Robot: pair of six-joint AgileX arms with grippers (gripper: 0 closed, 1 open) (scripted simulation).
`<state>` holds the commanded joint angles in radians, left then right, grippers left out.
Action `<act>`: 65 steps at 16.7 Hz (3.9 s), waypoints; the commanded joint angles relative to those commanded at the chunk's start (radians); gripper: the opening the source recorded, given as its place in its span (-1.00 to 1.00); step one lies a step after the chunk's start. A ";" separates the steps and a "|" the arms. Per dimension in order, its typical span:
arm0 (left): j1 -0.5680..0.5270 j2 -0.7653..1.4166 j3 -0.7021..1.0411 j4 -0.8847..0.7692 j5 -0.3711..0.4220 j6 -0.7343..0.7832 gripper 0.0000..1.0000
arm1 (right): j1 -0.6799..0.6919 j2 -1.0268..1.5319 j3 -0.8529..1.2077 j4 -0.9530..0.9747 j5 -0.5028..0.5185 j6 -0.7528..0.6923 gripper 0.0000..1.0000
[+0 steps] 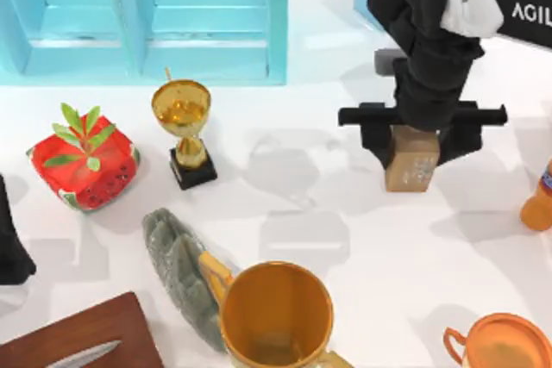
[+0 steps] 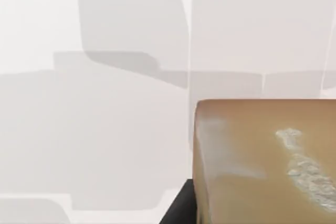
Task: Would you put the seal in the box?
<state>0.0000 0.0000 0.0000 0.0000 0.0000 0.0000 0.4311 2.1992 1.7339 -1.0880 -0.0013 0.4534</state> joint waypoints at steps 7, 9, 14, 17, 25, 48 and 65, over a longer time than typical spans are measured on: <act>0.000 0.000 0.000 0.000 0.000 0.000 1.00 | -0.003 -0.028 0.176 -0.247 0.000 -0.002 -1.00; 0.000 0.000 0.000 0.000 0.000 0.000 1.00 | -0.004 -0.044 0.215 -0.278 0.000 -0.003 -1.00; 0.000 0.000 0.000 0.000 0.000 0.000 1.00 | -0.004 -0.044 0.219 -0.280 0.000 -0.002 -1.00; 0.000 0.000 0.000 0.000 0.000 0.000 1.00 | -0.071 -0.075 0.214 -0.262 0.020 -0.047 -1.00; 0.000 0.000 0.000 0.000 0.000 0.000 1.00 | -0.576 -0.235 0.101 -0.245 0.071 -0.453 -1.00; 0.000 0.000 0.000 0.000 0.000 0.000 1.00 | -0.876 -0.336 -0.284 -0.067 0.003 -0.884 -1.00; 0.000 0.000 0.000 0.000 0.000 0.000 1.00 | -0.876 -0.336 -0.285 -0.066 0.003 -0.884 1.00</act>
<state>0.0000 0.0000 0.0000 0.0000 0.0000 0.0000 -0.4450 1.8636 1.4491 -1.1542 0.0015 -0.4303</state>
